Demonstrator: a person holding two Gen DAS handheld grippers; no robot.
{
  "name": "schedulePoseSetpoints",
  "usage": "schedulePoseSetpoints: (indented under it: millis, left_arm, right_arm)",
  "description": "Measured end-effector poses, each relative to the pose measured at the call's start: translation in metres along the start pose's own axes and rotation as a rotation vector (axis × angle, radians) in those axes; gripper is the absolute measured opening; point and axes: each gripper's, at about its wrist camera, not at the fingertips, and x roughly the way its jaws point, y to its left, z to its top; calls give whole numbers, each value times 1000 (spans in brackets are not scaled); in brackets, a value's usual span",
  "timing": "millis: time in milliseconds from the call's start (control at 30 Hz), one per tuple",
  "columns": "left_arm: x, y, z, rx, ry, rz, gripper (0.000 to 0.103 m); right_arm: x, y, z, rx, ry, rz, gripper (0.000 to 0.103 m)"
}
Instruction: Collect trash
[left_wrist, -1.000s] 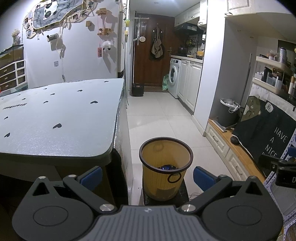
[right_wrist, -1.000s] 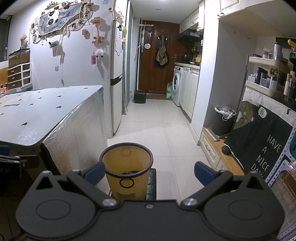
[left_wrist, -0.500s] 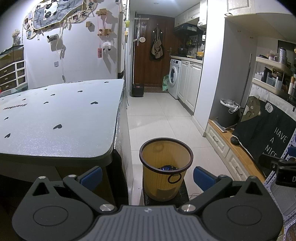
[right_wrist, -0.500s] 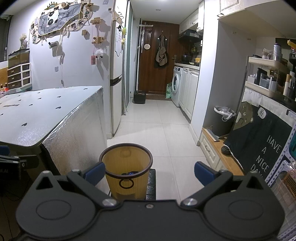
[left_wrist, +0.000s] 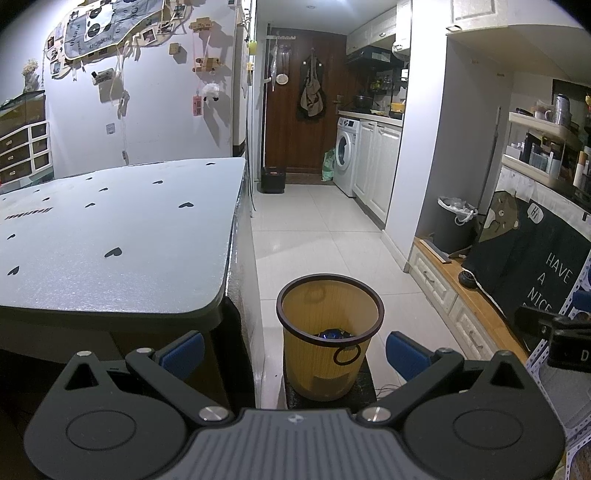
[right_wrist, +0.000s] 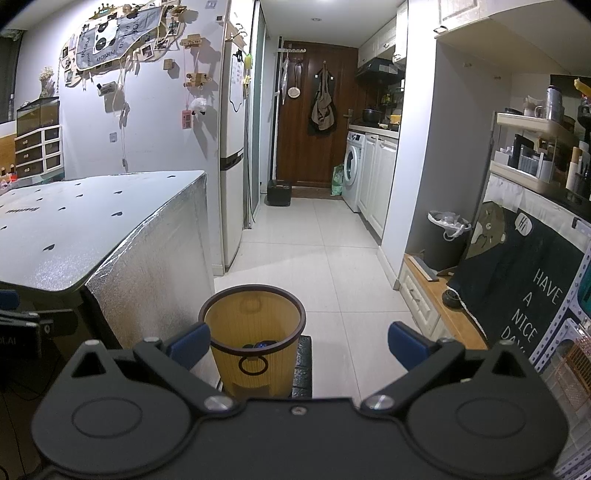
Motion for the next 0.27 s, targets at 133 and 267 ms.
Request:
schedulePoseSetpoints:
  millis: [133, 267]
  left_arm:
    - [0, 0, 0, -1, 0, 0, 103]
    - [0, -2, 0, 0, 2, 3, 103]
  right_arm:
    - [0, 0, 0, -2, 0, 1, 103]
    - [0, 0, 0, -1, 0, 0, 103]
